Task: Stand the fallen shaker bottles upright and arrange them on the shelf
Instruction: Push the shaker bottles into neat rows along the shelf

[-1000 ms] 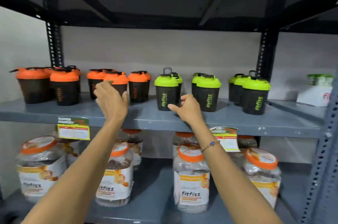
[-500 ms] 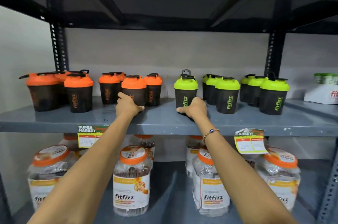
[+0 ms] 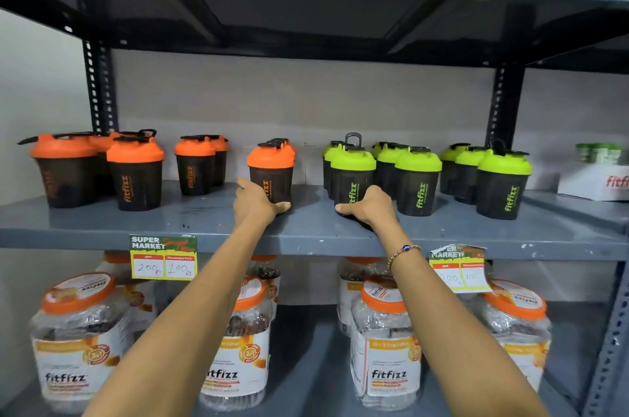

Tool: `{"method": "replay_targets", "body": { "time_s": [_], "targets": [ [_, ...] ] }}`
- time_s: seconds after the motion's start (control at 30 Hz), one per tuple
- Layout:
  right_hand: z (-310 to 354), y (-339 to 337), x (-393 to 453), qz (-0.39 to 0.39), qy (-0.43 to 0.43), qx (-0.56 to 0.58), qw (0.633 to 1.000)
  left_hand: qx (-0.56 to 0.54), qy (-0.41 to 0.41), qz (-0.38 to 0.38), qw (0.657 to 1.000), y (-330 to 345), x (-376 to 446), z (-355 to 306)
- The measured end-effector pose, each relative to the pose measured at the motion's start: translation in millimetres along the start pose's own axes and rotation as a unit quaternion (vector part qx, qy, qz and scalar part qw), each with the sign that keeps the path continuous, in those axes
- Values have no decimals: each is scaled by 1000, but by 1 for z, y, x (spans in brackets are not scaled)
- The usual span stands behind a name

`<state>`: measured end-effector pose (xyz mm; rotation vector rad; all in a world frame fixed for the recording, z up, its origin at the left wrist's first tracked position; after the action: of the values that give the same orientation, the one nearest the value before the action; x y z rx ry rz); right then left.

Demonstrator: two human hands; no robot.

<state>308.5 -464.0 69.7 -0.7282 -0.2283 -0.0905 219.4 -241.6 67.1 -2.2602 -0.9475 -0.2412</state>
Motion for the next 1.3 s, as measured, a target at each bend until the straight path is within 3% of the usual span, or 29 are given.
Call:
{"method": "replay_targets", "body": {
  "time_s": [0.9, 1.0, 1.13, 1.3],
  "targets": [
    [0, 5, -10, -3, -24, -69, 997, 79, 38, 20, 996, -1, -8, -1],
    [1, -6, -30, -50, -11, -61, 997, 88, 33, 23, 995, -7, -12, 3],
    [27, -6, -83, -164, -53, 5, 985, 108, 63, -46, 991, -35, -18, 18],
    [110, 69, -134, -91, -216, 64, 970, 47, 139, -190, 971, -106, -12, 64]
  ]
}}
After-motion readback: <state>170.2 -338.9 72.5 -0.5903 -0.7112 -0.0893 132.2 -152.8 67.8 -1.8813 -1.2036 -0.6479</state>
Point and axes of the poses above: each hand's wrist, its own x-axis towards the middle knuckle, its own y-axis out of the palm, z = x × y, the point moved 6 cm from there along x, towards the middle knuckle, and after that the axes turned 6 degrees about y, right-handed, at the moved point
